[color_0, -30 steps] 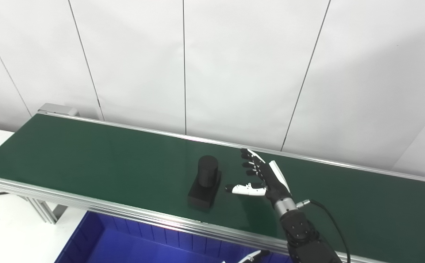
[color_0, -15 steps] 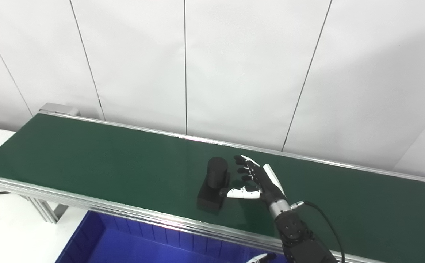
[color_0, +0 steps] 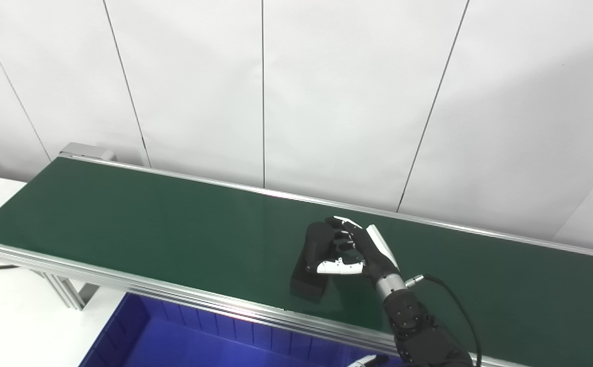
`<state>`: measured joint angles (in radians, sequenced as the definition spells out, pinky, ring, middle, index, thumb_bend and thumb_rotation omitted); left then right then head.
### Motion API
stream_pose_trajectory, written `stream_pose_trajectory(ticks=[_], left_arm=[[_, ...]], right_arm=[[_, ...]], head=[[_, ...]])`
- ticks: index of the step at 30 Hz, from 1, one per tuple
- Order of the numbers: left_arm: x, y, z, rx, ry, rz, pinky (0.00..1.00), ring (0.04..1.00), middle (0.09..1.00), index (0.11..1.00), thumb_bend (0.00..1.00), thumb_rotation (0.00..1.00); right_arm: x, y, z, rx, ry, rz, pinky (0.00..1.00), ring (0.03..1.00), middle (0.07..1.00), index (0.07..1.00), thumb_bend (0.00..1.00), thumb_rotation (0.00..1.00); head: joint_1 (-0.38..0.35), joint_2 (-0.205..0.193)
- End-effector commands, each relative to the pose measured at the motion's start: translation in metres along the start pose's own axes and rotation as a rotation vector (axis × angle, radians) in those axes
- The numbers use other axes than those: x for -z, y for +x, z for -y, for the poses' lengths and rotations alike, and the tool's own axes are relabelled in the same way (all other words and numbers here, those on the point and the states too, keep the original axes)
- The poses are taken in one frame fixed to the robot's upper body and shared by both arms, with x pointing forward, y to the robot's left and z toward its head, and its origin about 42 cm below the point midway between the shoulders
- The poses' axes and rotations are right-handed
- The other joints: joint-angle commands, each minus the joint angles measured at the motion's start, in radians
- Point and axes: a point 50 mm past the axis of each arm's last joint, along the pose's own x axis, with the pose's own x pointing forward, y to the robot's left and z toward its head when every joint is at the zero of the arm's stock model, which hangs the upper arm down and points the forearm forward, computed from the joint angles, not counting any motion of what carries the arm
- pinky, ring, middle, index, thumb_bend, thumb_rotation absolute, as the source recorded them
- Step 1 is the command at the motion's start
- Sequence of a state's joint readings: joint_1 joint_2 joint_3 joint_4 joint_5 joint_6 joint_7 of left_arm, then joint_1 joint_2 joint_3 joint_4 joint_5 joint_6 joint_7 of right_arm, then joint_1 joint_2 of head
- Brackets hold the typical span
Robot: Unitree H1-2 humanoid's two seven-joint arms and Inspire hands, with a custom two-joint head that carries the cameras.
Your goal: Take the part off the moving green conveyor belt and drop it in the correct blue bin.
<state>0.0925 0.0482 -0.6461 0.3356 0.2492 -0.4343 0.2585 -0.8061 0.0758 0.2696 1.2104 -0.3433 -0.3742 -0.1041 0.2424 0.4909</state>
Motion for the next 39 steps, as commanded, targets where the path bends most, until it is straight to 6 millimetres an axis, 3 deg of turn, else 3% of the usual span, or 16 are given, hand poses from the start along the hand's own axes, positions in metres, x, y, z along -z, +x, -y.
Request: stream_pose_trajectory(ticks=[1,3,6,7,11,28,30,32,33,36,39], left_arm=[[-0.020,0.012,0.025,-0.002,-0.063,0.078,0.81,0.901,0.931,0.890,1.00,0.95],[-0.019,0.012,0.025,-0.001,-0.062,0.075,0.81,0.899,0.930,0.889,1.00,0.95],[-0.018,0.012,0.024,0.000,-0.060,0.072,0.81,0.897,0.930,0.889,1.00,0.95],[-0.018,0.012,0.024,-0.001,-0.059,0.072,0.81,0.897,0.930,0.888,1.00,0.96],[-0.016,0.012,0.022,0.004,-0.055,0.068,0.82,0.900,0.931,0.891,1.00,0.95],[-0.011,0.017,0.017,0.014,-0.033,0.056,0.81,0.900,0.937,0.895,1.00,0.95],[-0.011,0.017,0.015,0.011,-0.022,0.060,0.81,0.903,0.940,0.899,1.00,0.96],[-0.011,0.018,0.013,0.008,-0.015,0.063,0.82,0.909,0.943,0.904,1.00,0.97],[-0.011,0.017,0.012,0.007,-0.013,0.063,0.82,0.911,0.944,0.907,1.00,0.97],[-0.010,0.016,0.008,0.004,-0.012,0.062,0.85,0.928,0.955,0.919,1.00,0.98],[-0.009,0.013,0.000,-0.013,-0.046,0.055,0.89,0.949,0.967,0.928,1.00,0.98]], right_arm=[[-0.038,0.017,0.009,0.061,0.009,0.142,0.63,0.713,0.771,0.745,0.97,0.26],[-0.039,0.016,0.008,0.082,0.020,0.161,0.50,0.585,0.656,0.655,0.94,0.19],[-0.042,0.016,0.007,0.113,0.038,0.177,0.42,0.501,0.577,0.596,0.89,0.12],[-0.042,0.016,0.007,0.118,0.040,0.179,0.38,0.459,0.492,0.548,0.65,0.04],[-0.045,0.016,0.009,0.119,0.056,0.192,0.30,0.353,0.426,0.514,0.53,0.00],[-0.050,0.009,0.022,0.122,0.084,0.261,0.34,0.391,0.442,0.498,0.53,0.00],[-0.053,0.004,0.026,0.119,0.113,0.296,0.34,0.399,0.449,0.496,0.53,0.00],[-0.055,0.000,0.029,0.116,0.129,0.322,0.34,0.405,0.451,0.495,0.53,0.00],[-0.056,-0.002,0.030,0.116,0.129,0.333,0.34,0.406,0.451,0.495,0.53,0.00],[-0.059,-0.007,0.032,0.116,0.117,0.365,0.34,0.398,0.444,0.502,0.53,0.00],[-0.063,-0.015,0.039,0.127,0.102,0.408,0.34,0.393,0.439,0.505,0.53,0.00]], head=[[-0.003,0.000],[-0.003,0.000],[-0.004,0.002],[-0.004,0.002],[-0.009,0.000],[-0.040,-0.003],[-0.092,-0.004],[-0.099,-0.004],[-0.156,-0.007],[-0.204,-0.006],[-0.301,0.022]])
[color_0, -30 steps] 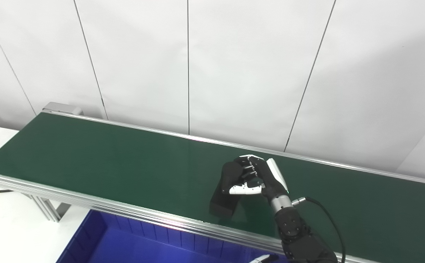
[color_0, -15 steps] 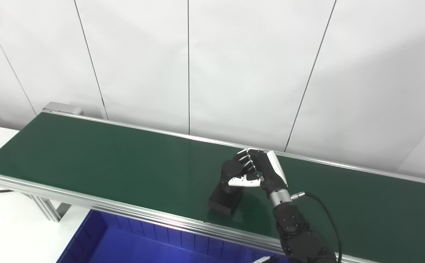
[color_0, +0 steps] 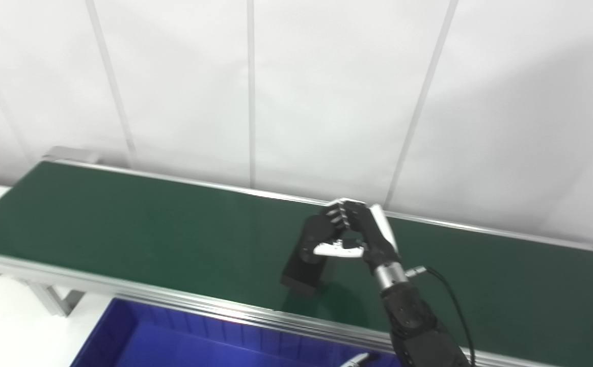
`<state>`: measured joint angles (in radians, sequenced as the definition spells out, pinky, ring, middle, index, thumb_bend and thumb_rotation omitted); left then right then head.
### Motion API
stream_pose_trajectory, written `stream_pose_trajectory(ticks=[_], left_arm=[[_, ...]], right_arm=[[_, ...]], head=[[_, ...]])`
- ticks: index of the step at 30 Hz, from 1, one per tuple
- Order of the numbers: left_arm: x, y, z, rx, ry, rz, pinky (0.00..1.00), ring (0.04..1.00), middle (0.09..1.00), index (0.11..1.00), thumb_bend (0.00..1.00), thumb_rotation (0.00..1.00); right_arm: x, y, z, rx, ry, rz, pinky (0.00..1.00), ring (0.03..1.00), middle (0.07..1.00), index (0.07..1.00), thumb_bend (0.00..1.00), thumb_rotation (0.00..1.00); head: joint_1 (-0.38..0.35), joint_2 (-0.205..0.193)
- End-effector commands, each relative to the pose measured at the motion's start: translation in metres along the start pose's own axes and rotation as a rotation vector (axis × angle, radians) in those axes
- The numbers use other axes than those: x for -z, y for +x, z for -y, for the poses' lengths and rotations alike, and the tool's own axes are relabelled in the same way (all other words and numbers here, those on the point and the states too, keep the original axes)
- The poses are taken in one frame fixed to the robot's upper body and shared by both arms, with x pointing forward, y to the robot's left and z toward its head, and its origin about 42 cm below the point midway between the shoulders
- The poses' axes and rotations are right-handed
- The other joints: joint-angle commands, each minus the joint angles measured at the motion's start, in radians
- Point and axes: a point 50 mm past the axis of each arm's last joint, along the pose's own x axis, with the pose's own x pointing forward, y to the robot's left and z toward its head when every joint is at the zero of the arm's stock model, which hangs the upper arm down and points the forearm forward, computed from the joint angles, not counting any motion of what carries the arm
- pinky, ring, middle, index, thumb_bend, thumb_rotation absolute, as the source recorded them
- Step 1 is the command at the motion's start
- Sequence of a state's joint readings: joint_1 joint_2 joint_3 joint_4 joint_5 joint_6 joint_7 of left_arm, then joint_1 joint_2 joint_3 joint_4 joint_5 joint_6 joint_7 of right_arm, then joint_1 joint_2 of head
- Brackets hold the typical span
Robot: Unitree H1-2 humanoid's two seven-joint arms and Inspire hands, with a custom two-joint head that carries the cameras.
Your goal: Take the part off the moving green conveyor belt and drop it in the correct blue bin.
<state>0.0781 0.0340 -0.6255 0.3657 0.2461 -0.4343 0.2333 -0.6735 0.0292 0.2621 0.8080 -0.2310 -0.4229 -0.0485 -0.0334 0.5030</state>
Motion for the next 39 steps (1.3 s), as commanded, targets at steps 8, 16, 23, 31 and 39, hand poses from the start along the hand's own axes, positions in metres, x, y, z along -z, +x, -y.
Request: stream_pose_trajectory(ticks=[8,16,23,31,39], left_arm=[[-0.018,-0.003,-0.028,-0.042,-0.052,0.095,0.96,0.993,1.000,0.982,1.00,1.00],[-0.022,-0.016,-0.061,-0.067,-0.123,0.106,0.94,0.974,0.985,0.962,1.00,1.00],[-0.028,-0.017,-0.088,-0.107,-0.166,0.140,0.91,0.935,0.950,0.951,1.00,1.00],[-0.044,-0.006,-0.104,-0.131,-0.180,0.176,0.87,0.907,0.922,0.920,1.00,0.98],[-0.049,-0.002,-0.123,-0.125,-0.188,0.192,0.87,0.913,0.933,0.927,1.00,0.98]], right_arm=[[-0.026,-0.007,0.031,0.081,-0.022,0.134,0.34,0.399,0.440,0.502,0.53,0.00],[-0.017,-0.036,0.052,0.164,-0.051,0.098,0.34,0.404,0.447,0.499,0.53,0.00],[-0.013,-0.081,0.084,0.263,-0.089,0.036,0.32,0.390,0.449,0.498,0.53,0.00],[-0.005,-0.153,0.119,0.362,-0.121,-0.092,0.33,0.388,0.451,0.498,0.53,0.00],[0.002,-0.206,0.127,0.423,-0.171,-0.212,0.33,0.393,0.450,0.498,0.53,0.00]], head=[[-0.270,0.065],[-0.426,0.098],[-0.508,0.172],[-0.563,0.256],[-0.676,0.305]])
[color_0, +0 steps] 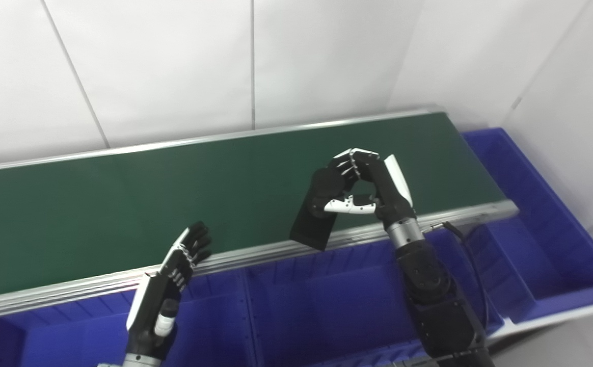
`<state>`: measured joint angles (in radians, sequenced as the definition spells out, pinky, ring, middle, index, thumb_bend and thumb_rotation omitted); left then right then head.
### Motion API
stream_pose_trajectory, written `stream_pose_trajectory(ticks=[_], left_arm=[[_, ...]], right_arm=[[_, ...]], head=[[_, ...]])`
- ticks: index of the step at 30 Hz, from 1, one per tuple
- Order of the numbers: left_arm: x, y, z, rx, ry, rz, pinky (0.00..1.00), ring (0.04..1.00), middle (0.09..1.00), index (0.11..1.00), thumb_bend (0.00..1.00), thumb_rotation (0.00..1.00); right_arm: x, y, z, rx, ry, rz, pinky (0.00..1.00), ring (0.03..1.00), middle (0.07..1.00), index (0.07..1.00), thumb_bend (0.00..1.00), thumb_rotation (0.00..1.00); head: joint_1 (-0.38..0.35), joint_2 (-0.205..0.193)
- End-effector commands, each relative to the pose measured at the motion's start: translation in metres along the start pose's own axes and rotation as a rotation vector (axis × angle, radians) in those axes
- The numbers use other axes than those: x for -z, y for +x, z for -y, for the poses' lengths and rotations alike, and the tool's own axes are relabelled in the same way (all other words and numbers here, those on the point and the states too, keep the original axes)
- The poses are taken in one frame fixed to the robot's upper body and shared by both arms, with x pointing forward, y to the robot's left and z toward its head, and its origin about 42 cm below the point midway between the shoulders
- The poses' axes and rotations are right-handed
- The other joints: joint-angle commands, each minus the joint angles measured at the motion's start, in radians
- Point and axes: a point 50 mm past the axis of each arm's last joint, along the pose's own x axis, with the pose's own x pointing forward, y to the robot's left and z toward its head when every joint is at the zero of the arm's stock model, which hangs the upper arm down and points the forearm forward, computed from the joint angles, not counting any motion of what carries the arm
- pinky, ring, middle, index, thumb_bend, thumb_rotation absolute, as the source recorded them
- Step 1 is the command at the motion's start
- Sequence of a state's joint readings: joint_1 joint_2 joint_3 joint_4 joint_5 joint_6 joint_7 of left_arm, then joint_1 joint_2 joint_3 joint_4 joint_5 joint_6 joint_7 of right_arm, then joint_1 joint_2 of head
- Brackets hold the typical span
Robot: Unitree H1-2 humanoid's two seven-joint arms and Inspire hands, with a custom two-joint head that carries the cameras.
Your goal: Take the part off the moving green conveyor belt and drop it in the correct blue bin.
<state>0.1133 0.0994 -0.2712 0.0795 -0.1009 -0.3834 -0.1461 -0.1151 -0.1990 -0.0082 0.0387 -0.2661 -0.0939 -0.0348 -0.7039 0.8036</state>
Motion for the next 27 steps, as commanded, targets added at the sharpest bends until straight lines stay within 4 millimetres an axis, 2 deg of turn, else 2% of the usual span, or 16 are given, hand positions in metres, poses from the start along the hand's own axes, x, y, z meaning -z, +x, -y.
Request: stream_pose_trajectory(ticks=[1,7,11,15,24,27], left_arm=[[-0.015,0.007,-0.008,-0.003,0.009,0.055,0.86,0.905,0.929,0.926,1.00,0.98],[-0.023,0.012,-0.016,-0.030,0.006,0.081,0.82,0.882,0.917,0.922,1.00,1.00],[-0.024,0.013,-0.022,-0.030,0.008,0.081,0.84,0.894,0.930,0.929,1.00,0.99],[-0.025,0.012,-0.024,-0.026,0.000,0.079,0.83,0.884,0.932,0.936,1.00,1.00],[-0.023,0.009,-0.028,-0.029,0.007,0.066,0.82,0.869,0.918,0.929,1.00,1.00],[-0.023,0.009,-0.030,-0.026,0.006,0.064,0.82,0.877,0.922,0.927,1.00,1.00]], right_arm=[[-0.007,-0.002,0.019,0.052,-0.028,0.012,0.33,0.387,0.447,0.499,0.53,0.00],[-0.001,-0.022,0.039,0.081,-0.056,-0.059,0.26,0.327,0.436,0.518,0.52,0.00],[0.005,-0.032,0.051,0.095,-0.082,-0.089,0.32,0.379,0.431,0.509,0.53,0.00],[0.013,-0.046,0.057,0.123,-0.101,-0.130,0.32,0.379,0.433,0.507,0.53,0.00],[0.034,-0.088,0.051,0.139,-0.066,-0.242,0.31,0.370,0.443,0.509,0.53,0.00],[0.041,-0.094,0.046,0.134,-0.074,-0.255,0.32,0.374,0.445,0.512,0.53,0.00]], head=[[-0.027,0.020],[-0.078,0.046],[-0.090,0.046],[-0.094,0.038],[-0.061,0.041],[-0.054,0.042]])
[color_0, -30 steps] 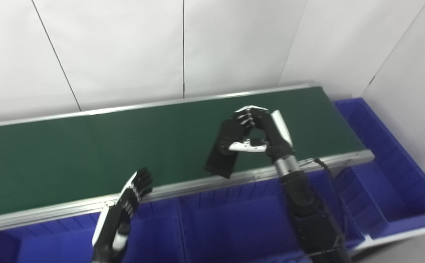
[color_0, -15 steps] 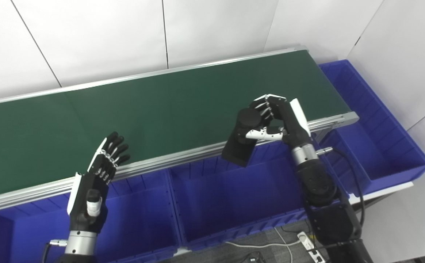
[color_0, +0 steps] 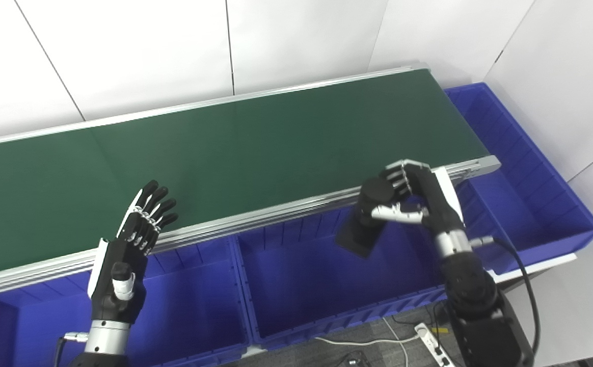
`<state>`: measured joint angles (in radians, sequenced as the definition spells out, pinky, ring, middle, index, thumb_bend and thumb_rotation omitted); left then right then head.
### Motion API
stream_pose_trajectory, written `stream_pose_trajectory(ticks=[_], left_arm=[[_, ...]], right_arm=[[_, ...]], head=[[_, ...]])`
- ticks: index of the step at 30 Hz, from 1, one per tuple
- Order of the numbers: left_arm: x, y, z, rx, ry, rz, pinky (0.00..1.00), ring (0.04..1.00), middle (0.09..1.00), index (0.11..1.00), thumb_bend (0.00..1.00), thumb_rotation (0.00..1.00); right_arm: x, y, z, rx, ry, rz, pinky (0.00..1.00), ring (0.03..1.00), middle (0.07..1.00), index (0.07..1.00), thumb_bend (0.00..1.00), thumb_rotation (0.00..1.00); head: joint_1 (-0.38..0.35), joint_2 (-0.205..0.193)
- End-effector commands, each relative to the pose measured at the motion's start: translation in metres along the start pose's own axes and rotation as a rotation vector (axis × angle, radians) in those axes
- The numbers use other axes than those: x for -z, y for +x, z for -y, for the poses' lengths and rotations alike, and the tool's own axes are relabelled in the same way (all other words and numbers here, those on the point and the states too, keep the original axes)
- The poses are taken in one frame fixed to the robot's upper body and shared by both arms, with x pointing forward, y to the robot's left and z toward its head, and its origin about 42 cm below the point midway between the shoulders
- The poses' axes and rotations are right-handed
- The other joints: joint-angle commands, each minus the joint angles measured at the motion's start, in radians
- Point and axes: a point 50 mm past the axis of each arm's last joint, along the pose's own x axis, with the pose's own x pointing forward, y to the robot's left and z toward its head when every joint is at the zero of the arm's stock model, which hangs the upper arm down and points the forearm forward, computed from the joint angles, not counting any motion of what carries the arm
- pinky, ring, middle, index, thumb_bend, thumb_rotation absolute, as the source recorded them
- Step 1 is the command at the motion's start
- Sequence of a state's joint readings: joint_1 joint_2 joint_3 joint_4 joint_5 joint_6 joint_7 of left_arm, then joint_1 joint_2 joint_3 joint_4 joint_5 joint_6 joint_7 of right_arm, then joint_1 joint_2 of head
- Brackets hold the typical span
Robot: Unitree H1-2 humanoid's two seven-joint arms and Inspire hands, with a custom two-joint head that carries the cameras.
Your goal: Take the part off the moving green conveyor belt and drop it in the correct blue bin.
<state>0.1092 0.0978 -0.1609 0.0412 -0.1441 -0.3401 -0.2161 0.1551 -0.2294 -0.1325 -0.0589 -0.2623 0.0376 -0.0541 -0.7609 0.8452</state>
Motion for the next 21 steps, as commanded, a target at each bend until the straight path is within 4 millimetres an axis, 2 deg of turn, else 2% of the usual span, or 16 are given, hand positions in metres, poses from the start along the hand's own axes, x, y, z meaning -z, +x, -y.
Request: stream_pose_trajectory(ticks=[1,8,13,18,20,21], left_arm=[[-0.011,0.008,-0.003,0.022,0.011,0.053,0.82,0.879,0.924,0.929,1.00,1.00],[-0.009,0.006,-0.008,0.024,0.013,0.049,0.83,0.882,0.930,0.937,1.00,1.00],[-0.009,0.005,-0.009,0.028,0.018,0.044,0.83,0.881,0.926,0.935,1.00,1.00],[-0.008,0.004,-0.007,0.030,0.032,0.040,0.82,0.881,0.927,0.935,1.00,1.00],[-0.008,0.004,-0.006,0.030,0.032,0.037,0.82,0.881,0.925,0.930,1.00,1.00],[-0.008,0.004,-0.006,0.030,0.032,0.037,0.82,0.880,0.924,0.928,1.00,1.00]], right_arm=[[-0.008,0.004,0.002,0.031,-0.005,0.071,0.32,0.373,0.444,0.511,0.53,0.00],[0.002,-0.005,-0.004,0.052,-0.019,0.036,0.32,0.372,0.447,0.510,0.53,0.00],[0.010,-0.008,-0.001,0.073,-0.030,0.005,0.33,0.393,0.455,0.509,0.53,0.00],[0.021,-0.011,0.003,0.124,-0.020,-0.017,0.30,0.361,0.438,0.513,0.53,0.00],[0.022,-0.012,0.004,0.135,-0.002,-0.019,0.34,0.419,0.456,0.514,0.53,0.00],[0.021,-0.012,0.004,0.129,-0.002,-0.016,0.40,0.497,0.535,0.571,0.66,0.08]], head=[[0.003,0.001],[0.013,0.000],[0.014,0.006],[0.027,0.006],[0.026,0.010],[0.026,0.011]])
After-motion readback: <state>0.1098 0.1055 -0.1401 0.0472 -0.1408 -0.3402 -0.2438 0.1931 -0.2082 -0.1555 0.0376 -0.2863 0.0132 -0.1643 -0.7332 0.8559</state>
